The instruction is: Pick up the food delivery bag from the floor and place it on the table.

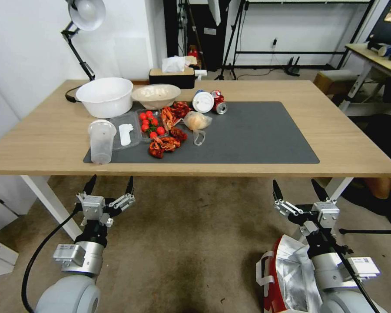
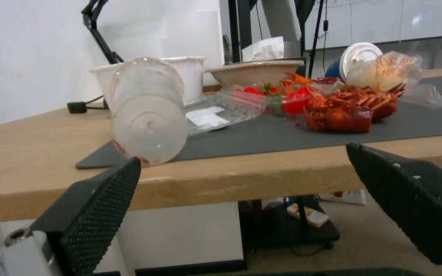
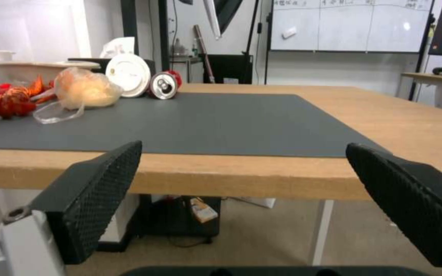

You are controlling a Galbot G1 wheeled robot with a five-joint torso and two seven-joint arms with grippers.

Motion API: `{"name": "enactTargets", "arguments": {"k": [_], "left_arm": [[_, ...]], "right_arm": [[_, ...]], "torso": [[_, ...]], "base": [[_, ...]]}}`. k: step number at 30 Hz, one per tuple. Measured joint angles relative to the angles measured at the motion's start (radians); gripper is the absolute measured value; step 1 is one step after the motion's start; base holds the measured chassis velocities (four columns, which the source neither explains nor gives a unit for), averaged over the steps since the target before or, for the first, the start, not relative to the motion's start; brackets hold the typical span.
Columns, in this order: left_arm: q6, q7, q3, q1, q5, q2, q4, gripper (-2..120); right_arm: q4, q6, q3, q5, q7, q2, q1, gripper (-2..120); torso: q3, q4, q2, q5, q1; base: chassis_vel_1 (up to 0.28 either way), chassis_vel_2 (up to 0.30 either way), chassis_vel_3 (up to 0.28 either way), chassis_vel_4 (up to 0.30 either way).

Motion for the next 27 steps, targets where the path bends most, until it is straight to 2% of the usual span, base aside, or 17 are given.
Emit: {"name": "enactTargets", "arguments": {"k": [27], "left_arm": [[-0.009,0.0,0.008,-0.001,0.014,-0.009,0.024,100]], "right_arm": [[-0.024,0.027,0.0,0.007,-0.003,0.009,0.01,100]], "torso": [[-0.066,0.0,-0.112,-0.0001,-0.046]], "base": [[0.0,0.0,0.0,0.0]]}}
